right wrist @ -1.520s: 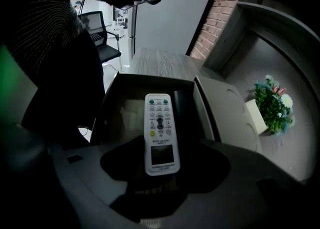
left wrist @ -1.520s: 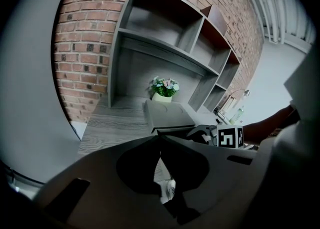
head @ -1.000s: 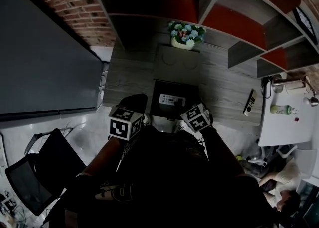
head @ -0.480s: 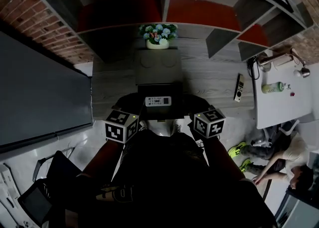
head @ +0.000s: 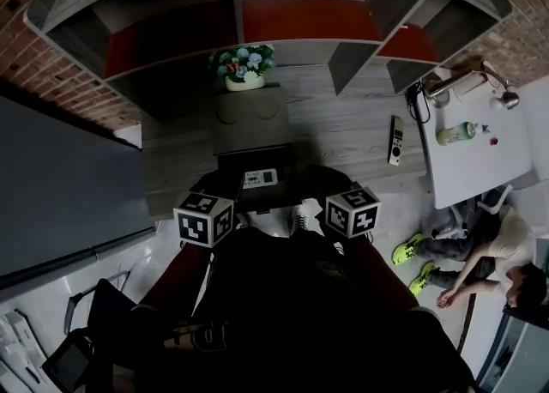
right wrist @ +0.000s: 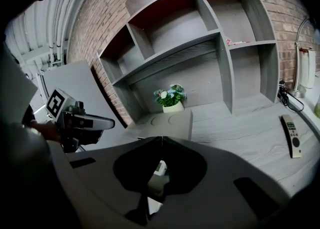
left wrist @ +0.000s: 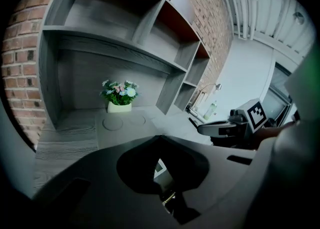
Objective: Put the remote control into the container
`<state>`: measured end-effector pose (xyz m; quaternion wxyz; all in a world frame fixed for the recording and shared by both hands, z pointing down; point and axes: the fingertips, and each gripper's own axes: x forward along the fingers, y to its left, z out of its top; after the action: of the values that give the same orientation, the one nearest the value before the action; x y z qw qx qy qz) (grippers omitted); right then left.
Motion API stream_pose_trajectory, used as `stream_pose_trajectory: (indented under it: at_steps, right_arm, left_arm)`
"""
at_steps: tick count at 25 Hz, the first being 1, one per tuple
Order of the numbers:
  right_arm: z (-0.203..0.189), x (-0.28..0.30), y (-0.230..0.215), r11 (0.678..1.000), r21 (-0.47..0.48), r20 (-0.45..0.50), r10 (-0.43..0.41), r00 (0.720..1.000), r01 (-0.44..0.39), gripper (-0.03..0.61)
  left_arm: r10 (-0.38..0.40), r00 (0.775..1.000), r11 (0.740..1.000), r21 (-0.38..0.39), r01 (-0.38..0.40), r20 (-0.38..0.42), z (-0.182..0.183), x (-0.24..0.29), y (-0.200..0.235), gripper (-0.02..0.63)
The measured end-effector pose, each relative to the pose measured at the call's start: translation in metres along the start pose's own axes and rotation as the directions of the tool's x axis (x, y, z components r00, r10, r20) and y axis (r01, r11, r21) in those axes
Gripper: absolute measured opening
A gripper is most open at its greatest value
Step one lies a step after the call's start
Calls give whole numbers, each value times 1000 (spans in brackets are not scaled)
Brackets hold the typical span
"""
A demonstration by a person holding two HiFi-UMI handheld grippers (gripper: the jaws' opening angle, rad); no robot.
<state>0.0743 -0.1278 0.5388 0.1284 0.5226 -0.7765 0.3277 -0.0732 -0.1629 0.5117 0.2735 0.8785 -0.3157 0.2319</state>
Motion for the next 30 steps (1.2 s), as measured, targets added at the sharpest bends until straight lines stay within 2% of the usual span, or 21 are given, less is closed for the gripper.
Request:
stream_pose_trajectory:
  at_steps: [2,7,11,14,17,26,27,30]
  right_arm:
    - [0,-5,-9,1000,2,7,-14,1000,14,9]
    - [-5,-15,-46,997,41,9,-61,998,60,9]
    - [-17,-33,-100,985,79,-9,-154,988,155,9]
    - [-19,-56,-151,960,110,-5,-260,966,259,9]
    - [-20,-77,-204,926,106,2,-365,931,363,9]
    - [-27,-93,-317,858,70,27,-512,859,509,13]
    - [-30,-92,-328,849,58,24,-526,850,524,22]
    - [-34,-88,-353,835,42,0,-549,836,549,123]
  left_arm:
    - [9,999,999,37,-7,-39,-6,7,-6,6]
    - [-30,988,993,105,47,-154,-21,28,-32,7]
    - [-24,986,993,107,41,-163,-22,45,-46,6]
    - [-25,989,993,107,41,-144,-15,59,-63,7]
    - [-26,992,994,102,39,-125,-8,72,-79,7]
    - [75,990,994,84,-65,-119,-7,83,-85,6]
    - [87,989,994,79,-78,-117,-7,82,-84,6]
    - [112,985,993,60,-105,-128,-9,81,-84,6]
